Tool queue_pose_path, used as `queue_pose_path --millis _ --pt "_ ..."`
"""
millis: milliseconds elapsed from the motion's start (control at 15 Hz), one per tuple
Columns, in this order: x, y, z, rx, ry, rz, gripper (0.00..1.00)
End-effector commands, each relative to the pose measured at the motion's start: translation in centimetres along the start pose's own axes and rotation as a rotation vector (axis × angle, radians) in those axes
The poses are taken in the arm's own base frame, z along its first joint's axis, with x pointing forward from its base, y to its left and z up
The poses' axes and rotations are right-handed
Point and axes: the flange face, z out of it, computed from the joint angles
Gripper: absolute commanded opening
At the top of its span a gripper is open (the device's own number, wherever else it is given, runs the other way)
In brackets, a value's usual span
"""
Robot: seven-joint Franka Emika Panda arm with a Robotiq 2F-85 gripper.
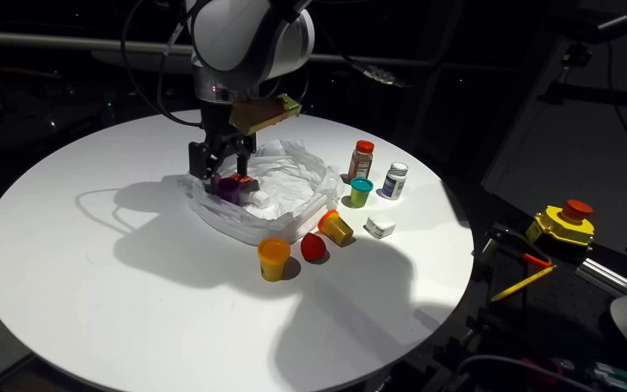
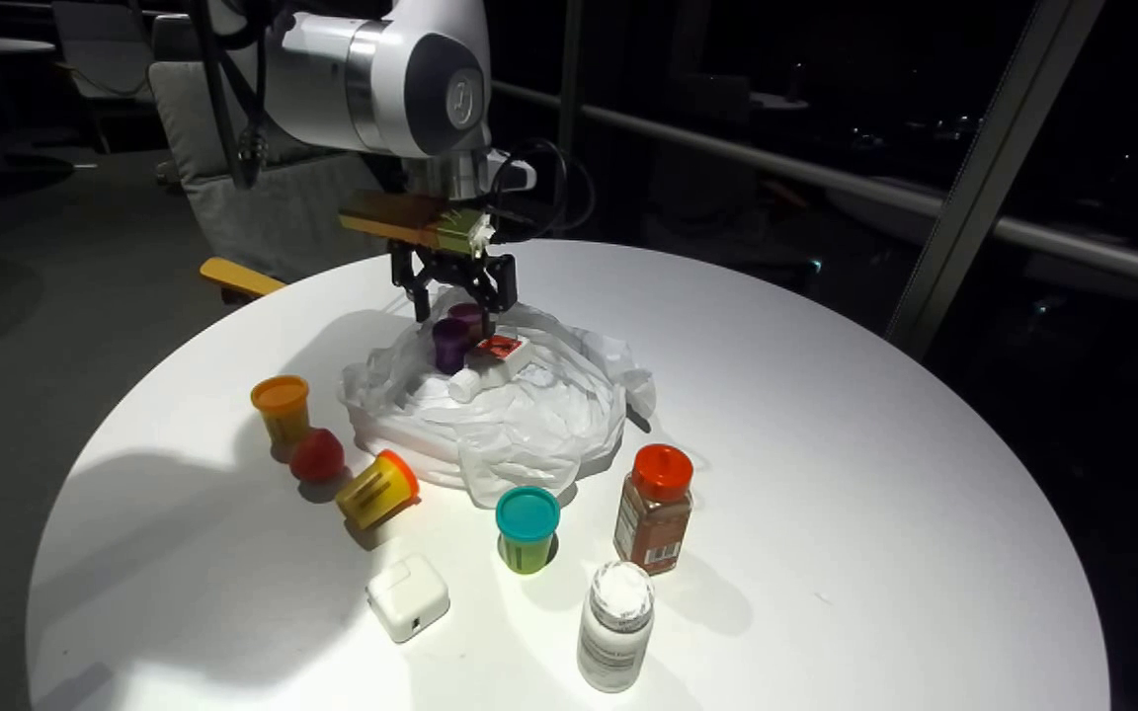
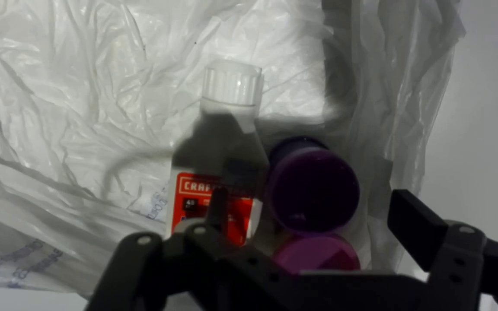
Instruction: Remove the things from the plastic bag and put them on the table
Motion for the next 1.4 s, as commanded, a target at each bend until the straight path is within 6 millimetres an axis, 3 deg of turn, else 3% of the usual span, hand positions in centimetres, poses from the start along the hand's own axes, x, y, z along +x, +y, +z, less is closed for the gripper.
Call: queue_pose_path --millis 0,133,267,333,733,933,1333 --pt "0.3 0.2 -0.4 0.03 -0.001 -0.007 0.97" --pt "0.0 0.4 -0.5 0.032 -0.001 -0.001 0.98" --pt "-0.2 0.6 -0.8 0.035 0.003 0.008 0.9" --pt "-0.3 0.7 -0.8 0.04 0.001 0.012 0.7" --pt "-1.3 1.5 -1.2 0.063 0.005 0.053 0.26" --pt "-1.8 1.8 -2.3 0.065 0.008 0.083 0.26" --pt "-4.5 2.2 -9.9 -0.005 0.046 0.212 0.26"
